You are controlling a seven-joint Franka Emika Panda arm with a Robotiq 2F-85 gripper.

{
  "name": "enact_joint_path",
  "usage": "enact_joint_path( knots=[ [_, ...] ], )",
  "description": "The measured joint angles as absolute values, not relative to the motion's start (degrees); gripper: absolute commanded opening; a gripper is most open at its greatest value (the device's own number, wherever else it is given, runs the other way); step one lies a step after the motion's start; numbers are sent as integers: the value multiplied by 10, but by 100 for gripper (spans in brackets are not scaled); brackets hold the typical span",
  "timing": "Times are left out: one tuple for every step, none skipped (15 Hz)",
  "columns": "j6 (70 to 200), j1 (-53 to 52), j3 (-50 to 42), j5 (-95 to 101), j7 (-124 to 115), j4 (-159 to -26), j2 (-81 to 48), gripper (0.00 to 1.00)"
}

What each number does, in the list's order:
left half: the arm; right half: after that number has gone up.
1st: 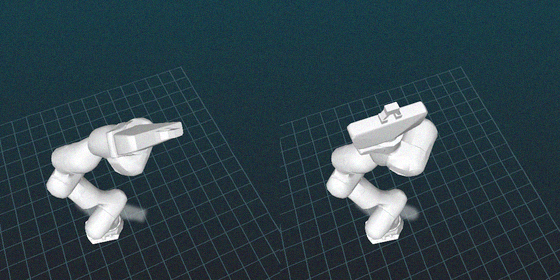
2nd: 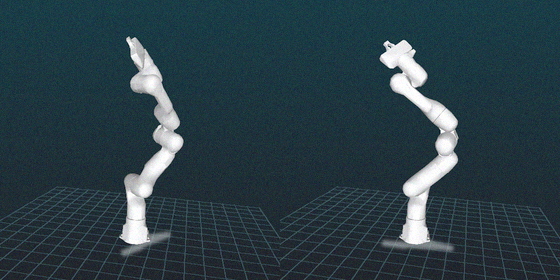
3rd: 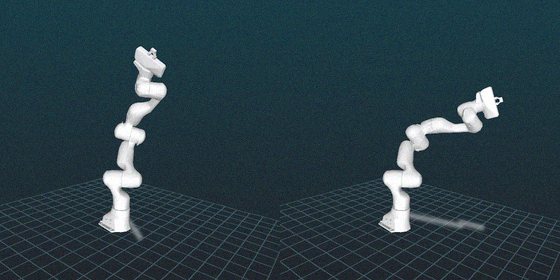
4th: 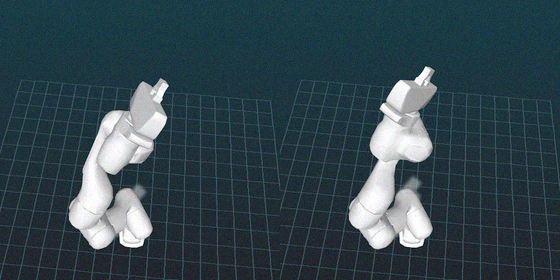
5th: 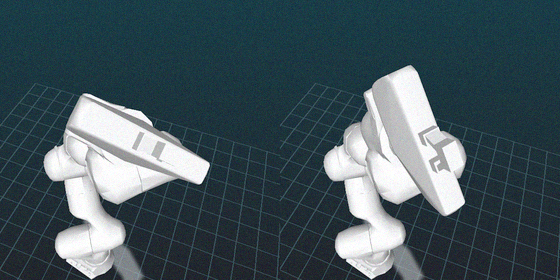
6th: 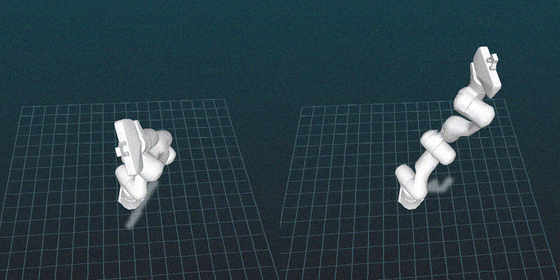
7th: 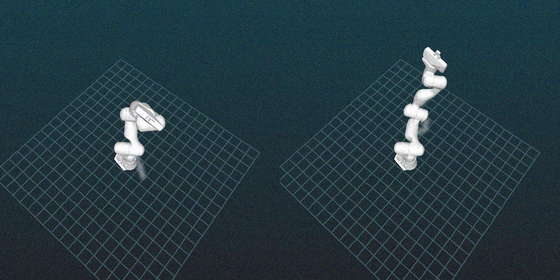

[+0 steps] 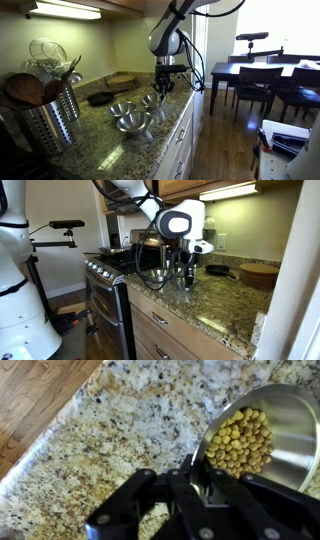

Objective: Pour the contents of the right bowl into the middle bowl

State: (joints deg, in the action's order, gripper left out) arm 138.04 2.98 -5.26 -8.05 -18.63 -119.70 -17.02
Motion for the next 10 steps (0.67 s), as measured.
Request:
enact_joint_path(
  knots=[
    [1380,30,-53,-80,-186,-1197,-170,8],
    [1380,30,-53,-78,-186,-1197,-169,8],
    [1380,30,-53,-76,-186,-1197,-168,9],
    [1380,30,-53,-73,-186,-1197,-167,9],
    [1380,29,-54,-68,-186,-1197,-164,8],
    [1380,29,-55,-63,-187,-1197,-159,8],
    [1379,29,-56,-55,-187,-1197,-153,8],
    [1378,29,-56,-48,-188,-1197,-147,8],
    [1377,28,-56,-40,-190,-1197,-140,8],
    [1376,28,-56,-33,-192,-1197,-134,8]
  ],
)
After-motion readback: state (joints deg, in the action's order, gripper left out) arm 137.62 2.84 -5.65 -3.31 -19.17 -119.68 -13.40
